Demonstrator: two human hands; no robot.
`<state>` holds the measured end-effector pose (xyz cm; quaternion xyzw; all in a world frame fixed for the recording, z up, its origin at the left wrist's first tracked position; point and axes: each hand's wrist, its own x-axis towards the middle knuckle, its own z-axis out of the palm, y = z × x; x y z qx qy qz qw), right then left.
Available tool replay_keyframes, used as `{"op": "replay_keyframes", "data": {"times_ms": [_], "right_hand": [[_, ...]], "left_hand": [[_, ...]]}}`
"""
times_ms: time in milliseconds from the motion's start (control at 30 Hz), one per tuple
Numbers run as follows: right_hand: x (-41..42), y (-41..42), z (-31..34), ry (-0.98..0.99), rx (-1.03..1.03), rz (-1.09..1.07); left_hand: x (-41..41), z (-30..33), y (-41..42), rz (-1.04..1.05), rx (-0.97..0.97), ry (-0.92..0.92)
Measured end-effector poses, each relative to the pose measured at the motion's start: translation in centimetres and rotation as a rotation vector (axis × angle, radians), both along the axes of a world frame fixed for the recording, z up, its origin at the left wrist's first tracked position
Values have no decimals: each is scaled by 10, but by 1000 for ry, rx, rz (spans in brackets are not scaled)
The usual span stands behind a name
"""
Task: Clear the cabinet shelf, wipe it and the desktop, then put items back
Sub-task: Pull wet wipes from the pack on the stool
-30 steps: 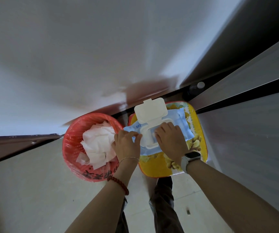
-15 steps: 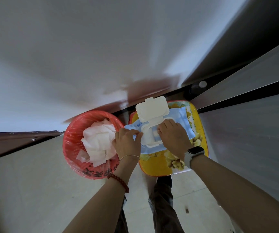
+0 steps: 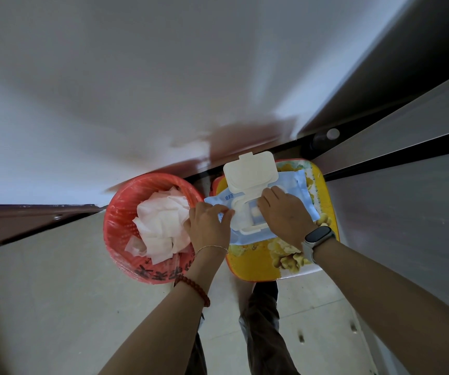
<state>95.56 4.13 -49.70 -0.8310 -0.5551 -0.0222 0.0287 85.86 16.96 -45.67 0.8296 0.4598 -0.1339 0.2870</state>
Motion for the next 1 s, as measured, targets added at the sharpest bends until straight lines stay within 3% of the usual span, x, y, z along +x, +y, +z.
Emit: {"op": "replay_keyframes", "data": {"times_ms": [200, 300, 367, 467, 567, 700, 767, 867, 933, 1000], "right_hand": [[-1, 3, 8, 127, -40, -63], [-2, -9, 16, 238, -35, 18], [0, -20, 20, 367, 6, 67], [2, -25, 30, 523, 124, -40], [-4, -21, 32, 555, 80, -157], [-10, -17, 19, 373, 44, -122], [-12, -12, 32, 583, 267, -348], [8, -8, 64, 999, 787, -928], [32, -14, 83, 914, 1047, -1207], [40, -18, 99, 833, 1065, -1269]], "left_hand": [[-1, -1, 0, 9, -1, -13], [-1, -2, 0, 15, 10, -21], [-1, -3, 0, 8, 11, -12], [-2, -5, -1, 28, 5, -30], [-3, -5, -2, 43, 2, -49], [-3, -5, -3, 1, 36, -31], [-3, -5, -3, -31, 57, -11], [-2, -3, -1, -66, 57, 22], [0, 0, 0, -63, 45, 47], [0, 7, 0, -31, 6, 58]]}}
